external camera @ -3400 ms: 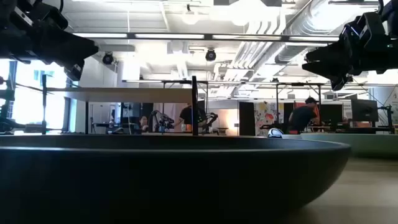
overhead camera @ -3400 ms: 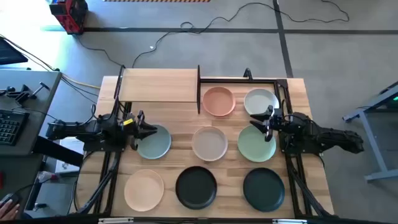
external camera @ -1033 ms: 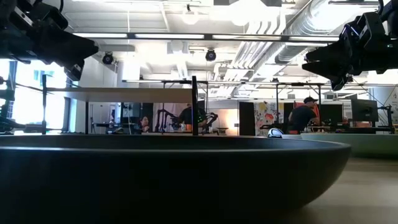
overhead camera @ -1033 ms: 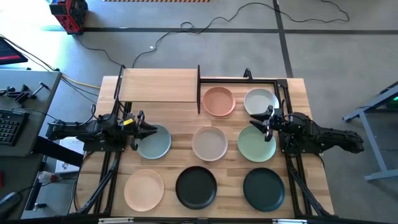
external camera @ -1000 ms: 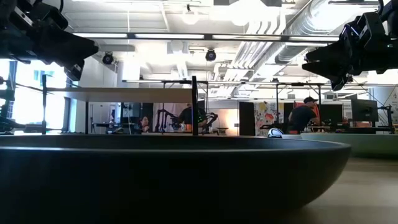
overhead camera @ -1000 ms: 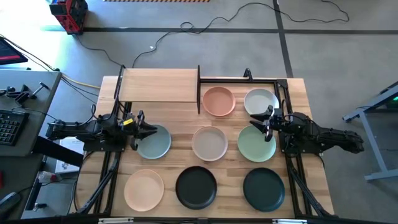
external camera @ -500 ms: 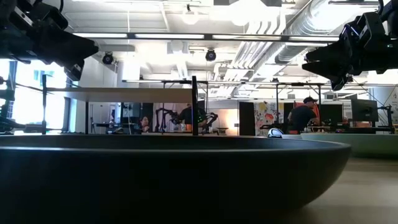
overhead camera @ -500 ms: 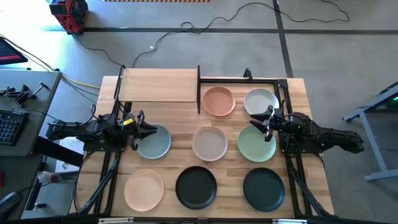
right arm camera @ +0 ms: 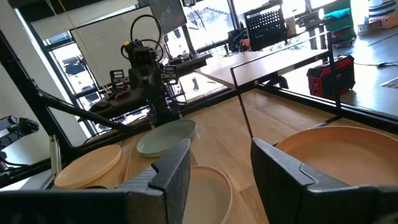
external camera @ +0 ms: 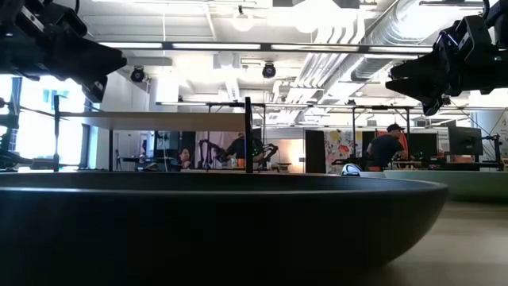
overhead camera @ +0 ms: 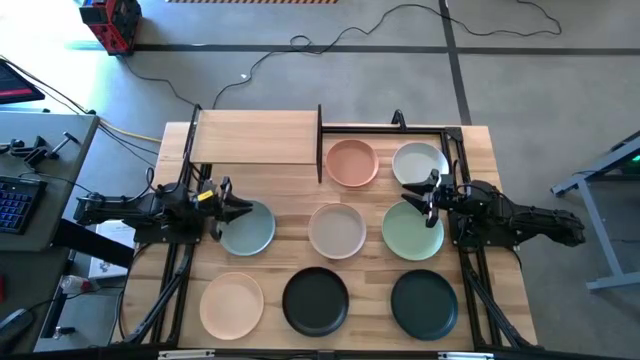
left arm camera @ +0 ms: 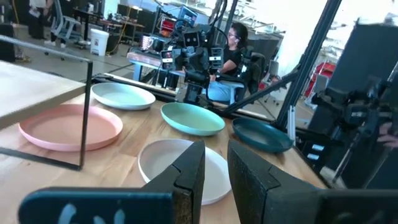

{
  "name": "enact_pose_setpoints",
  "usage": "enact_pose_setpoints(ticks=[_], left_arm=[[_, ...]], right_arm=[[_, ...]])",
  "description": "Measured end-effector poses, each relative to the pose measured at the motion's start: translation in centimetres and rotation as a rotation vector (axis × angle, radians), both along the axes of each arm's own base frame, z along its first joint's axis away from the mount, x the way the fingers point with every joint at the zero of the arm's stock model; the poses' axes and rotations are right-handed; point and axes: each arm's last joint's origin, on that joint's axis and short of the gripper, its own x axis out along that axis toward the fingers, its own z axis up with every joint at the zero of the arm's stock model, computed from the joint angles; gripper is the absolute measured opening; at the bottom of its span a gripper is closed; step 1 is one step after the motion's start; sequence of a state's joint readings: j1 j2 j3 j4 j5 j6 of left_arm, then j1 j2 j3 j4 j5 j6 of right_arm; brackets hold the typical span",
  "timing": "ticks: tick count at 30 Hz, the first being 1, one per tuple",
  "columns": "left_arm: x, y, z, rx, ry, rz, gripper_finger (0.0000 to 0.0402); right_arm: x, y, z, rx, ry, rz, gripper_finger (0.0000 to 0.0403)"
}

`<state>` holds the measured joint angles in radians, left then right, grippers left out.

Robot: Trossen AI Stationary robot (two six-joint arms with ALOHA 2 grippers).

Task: Place and stack plates onto a shelf
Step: Put the white plate on the shelf

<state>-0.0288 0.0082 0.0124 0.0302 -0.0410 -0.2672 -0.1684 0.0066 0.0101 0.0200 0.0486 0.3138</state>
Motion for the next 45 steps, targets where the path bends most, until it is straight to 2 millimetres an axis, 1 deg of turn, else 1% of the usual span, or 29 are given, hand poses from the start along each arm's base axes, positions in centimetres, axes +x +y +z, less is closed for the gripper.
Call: enact_pose_setpoints(ticks=[3,5,11,21,27,31,40,45], left_arm=[[0.0,0.1,0.2,-0.022,-0.024,0.048,0.006],[0.0,0.3,0.4,-0.033,-0.045,0.11,0.006],[-0.2,0.7,1.1,-0.126,-0.126,0.244,0.006],[-0.3,0.8,1.6,-0.158,-0.182,0.272,0.006],[-0.4,1.0,2.0,-0.194,-0.233,0.294,0.006],[-0.5,1.2,1.9,-0.196,-0.234,0.338,0.006],[-0.6,1.6,2.0,-0.201,-0.244,0.417,0.006],[-0.6,1.7,1.9,-0.202,-0.246,0.44,0.006]], right_arm=[[0.0,0.0,0.0,0.0,0.0,0.0,0.0154],[0.0,0.0,0.0,0.0,0.0,0.0,0.0154],[0.0,0.0,0.0,0.0,0.001,0.0,0.0154],[0.0,0.0,0.0,0.007,-0.001,0.0,0.0154],[0.0,0.0,0.0,0.248,-0.058,-0.004,0.0154],[0.0,-0.1,0.1,0.245,-0.067,-0.04,0.0154],[0.0,-0.2,0.1,0.263,-0.073,-0.045,0.0154],[0.0,-0.2,0.1,0.235,-0.067,-0.049,0.0154]])
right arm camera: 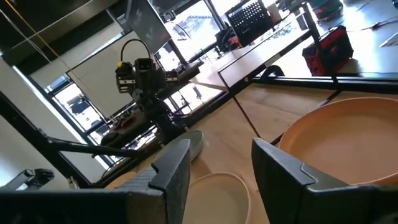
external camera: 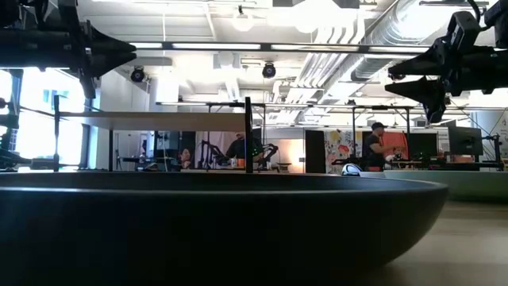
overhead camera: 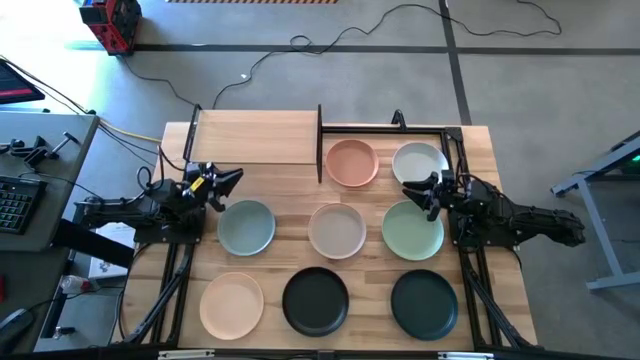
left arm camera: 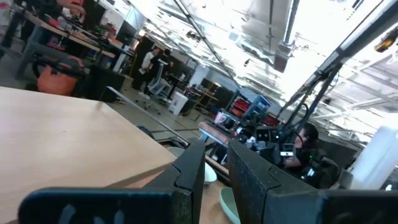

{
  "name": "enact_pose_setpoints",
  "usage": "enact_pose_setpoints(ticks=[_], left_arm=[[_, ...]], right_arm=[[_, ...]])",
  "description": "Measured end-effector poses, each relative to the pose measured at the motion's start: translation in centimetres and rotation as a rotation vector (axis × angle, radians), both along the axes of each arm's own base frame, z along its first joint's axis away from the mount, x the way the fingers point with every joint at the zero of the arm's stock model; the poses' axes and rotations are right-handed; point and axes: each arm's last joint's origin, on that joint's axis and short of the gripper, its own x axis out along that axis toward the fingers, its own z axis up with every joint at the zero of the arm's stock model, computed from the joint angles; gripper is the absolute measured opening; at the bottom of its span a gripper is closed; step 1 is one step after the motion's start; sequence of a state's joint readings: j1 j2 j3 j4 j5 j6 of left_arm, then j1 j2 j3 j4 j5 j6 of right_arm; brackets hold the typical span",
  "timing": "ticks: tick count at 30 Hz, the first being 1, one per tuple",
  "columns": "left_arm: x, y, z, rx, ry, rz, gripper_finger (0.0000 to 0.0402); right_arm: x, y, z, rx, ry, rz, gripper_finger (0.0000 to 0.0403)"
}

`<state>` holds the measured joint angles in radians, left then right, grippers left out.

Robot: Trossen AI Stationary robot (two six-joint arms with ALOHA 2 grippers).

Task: Place and stack plates onto a shelf
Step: Put the white plate on the shelf

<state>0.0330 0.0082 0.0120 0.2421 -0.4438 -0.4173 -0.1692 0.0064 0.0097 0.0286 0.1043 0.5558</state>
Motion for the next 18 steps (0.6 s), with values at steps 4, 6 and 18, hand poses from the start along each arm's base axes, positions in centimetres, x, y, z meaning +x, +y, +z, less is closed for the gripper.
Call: enact_pose_setpoints(ticks=[4,6,18], left_arm=[[-0.2,0.1,0.4,-0.009,-0.05,0.037,0.006],[-0.4,0.1,1.1,-0.008,-0.12,0.047,0.006],[-2.4,0.2,6.9,0.114,-0.292,0.159,0.006]], right_arm=[[0.0,0.0,0.7,-0.047,-0.059,-0.011,0.0154],[-0.2,-0.1,1.6,-0.065,-0.156,-0.04,0.0154],[-2.4,0.1,9.3,-0.34,-0.349,-0.202,0.0154]])
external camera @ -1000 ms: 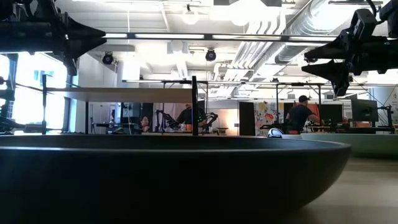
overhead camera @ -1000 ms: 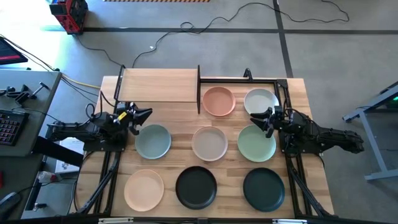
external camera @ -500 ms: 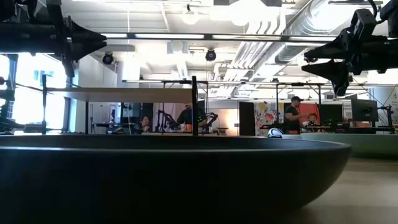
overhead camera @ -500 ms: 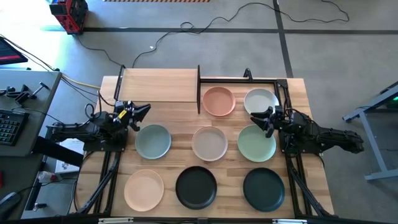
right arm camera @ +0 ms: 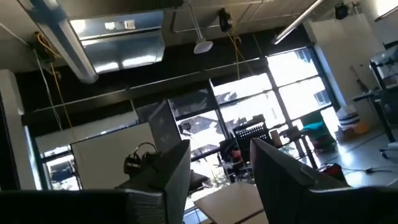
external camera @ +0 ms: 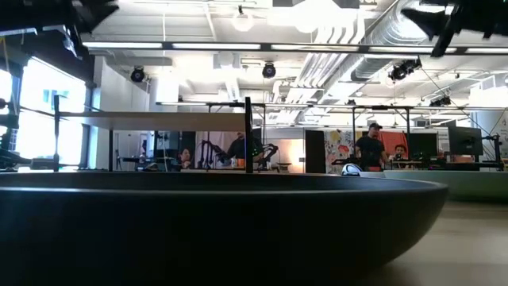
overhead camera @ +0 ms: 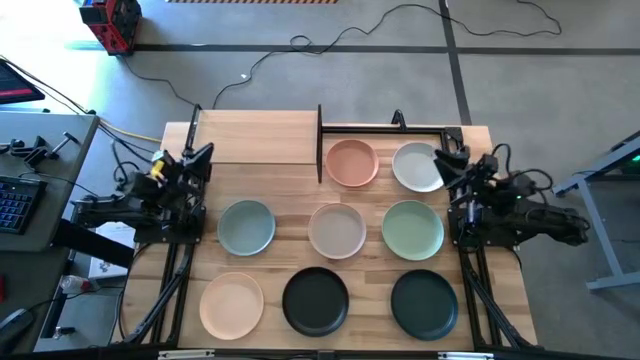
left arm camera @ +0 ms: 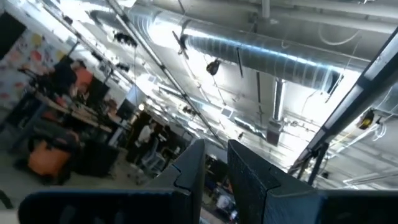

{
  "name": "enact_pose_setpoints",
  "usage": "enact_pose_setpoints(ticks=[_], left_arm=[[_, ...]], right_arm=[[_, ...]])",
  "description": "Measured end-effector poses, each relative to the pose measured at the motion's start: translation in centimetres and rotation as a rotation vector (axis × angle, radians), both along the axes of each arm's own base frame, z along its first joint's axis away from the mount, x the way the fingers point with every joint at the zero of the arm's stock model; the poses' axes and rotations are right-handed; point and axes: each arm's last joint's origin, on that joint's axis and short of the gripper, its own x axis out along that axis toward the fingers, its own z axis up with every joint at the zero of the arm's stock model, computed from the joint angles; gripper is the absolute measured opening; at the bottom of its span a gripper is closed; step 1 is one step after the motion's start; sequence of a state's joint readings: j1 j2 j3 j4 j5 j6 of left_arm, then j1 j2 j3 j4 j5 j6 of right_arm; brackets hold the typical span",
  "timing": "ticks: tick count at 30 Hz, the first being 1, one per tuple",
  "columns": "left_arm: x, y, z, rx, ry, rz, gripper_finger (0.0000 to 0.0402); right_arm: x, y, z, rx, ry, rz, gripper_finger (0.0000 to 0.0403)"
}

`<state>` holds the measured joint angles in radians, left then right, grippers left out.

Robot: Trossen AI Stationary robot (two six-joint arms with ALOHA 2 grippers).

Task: Place and stack plates onto a shelf
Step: Put the white plate on the shelf

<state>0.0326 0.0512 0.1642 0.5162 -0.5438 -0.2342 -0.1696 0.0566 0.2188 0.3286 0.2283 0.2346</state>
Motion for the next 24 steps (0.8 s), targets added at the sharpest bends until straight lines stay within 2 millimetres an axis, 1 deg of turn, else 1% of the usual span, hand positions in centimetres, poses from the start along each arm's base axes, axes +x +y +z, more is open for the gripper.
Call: enact_pose_setpoints(ticks=[4,10,14,19,21,24], left_arm=[[0.0,0.0,2.4,0.047,0.03,0.036,0.006],[0.8,0.2,6.1,0.106,0.172,0.154,0.006],[1.4,0.3,8.4,0.124,0.256,0.216,0.006],[2.3,0.3,10.7,0.162,0.292,0.245,0.006],[2.6,0.4,11.3,0.171,0.308,0.26,0.006],[3.2,0.4,11.6,0.188,0.362,0.27,0.006]], right_arm=[[-0.2,0.0,3.2,-0.047,0.105,-0.044,0.0154],[0.5,-0.5,7.9,-0.029,0.367,-0.192,0.0154],[1.7,-1.0,10.2,0.008,0.545,-0.287,0.0154],[3.7,-1.5,12.9,0.07,0.691,-0.313,0.0154],[4.5,-1.9,13.8,0.078,0.751,-0.331,0.0154],[6.0,-2.8,14.4,0.099,0.856,-0.367,0.0154]])
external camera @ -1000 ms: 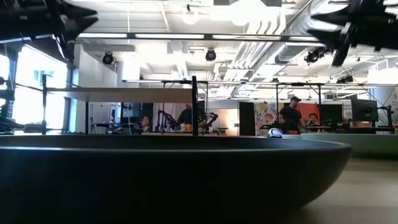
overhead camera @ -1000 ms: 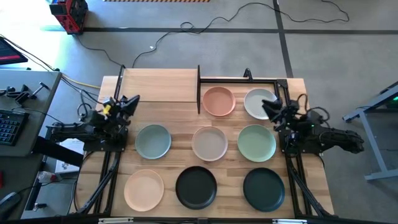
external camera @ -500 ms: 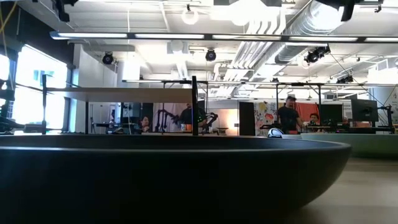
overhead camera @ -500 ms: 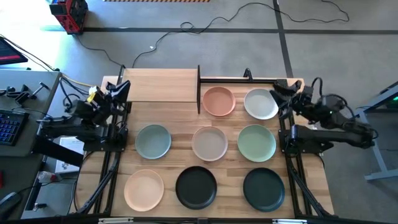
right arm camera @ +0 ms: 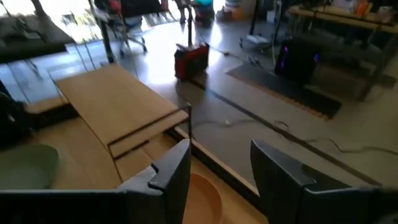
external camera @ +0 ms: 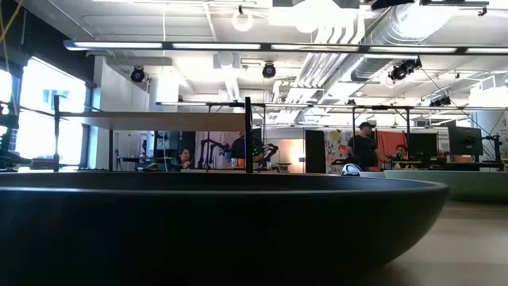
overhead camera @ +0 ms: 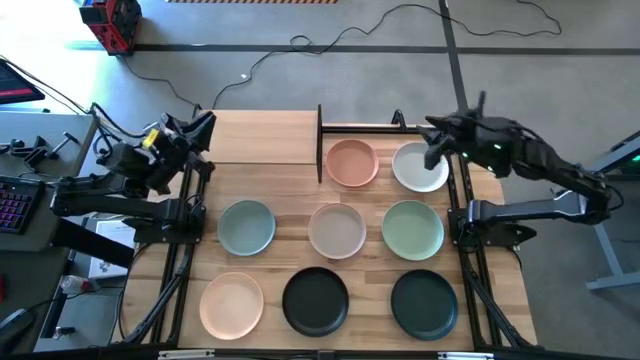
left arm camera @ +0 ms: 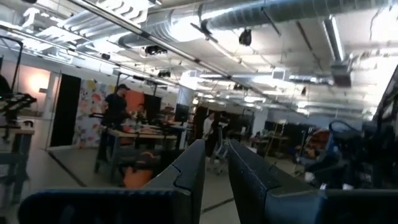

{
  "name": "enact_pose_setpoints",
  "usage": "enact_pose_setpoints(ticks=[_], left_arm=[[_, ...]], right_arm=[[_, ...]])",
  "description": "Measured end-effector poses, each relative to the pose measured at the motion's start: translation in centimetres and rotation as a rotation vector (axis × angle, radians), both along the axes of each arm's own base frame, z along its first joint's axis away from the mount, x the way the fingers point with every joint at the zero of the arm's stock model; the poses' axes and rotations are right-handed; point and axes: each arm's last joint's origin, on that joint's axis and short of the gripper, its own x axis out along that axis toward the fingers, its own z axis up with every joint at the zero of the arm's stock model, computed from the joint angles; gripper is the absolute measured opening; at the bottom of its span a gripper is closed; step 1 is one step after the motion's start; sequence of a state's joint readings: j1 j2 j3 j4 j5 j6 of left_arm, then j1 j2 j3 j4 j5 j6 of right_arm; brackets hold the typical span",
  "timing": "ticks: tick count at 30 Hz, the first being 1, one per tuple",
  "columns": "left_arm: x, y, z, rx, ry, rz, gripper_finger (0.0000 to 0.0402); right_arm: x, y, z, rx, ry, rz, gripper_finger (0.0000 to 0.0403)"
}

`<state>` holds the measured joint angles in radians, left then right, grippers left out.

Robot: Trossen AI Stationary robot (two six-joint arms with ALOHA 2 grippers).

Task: Place and stack plates onto a shelf
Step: Put the white plate on the shelf

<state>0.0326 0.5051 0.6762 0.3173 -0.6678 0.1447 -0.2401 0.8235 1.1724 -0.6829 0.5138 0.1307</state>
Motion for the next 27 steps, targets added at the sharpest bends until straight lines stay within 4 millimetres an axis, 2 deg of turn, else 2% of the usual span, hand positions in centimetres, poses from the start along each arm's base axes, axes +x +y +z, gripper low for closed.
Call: enact_pose_setpoints(ticks=[4,12,27], left_arm=[[0.8,0.1,-0.5,-0.015,0.07,0.05,0.006],[2.0,0.3,-1.7,-0.057,0.176,0.072,0.006],[4.2,0.1,-2.8,-0.095,0.228,-0.064,0.006]], right_arm=[[1.8,-1.5,-0.6,0.106,0.111,-0.044,0.0154],[4.5,-4.2,-4.4,0.388,0.308,-0.154,0.0154],[8.3,-6.5,-10.2,0.61,0.617,-0.281,0.0154]])
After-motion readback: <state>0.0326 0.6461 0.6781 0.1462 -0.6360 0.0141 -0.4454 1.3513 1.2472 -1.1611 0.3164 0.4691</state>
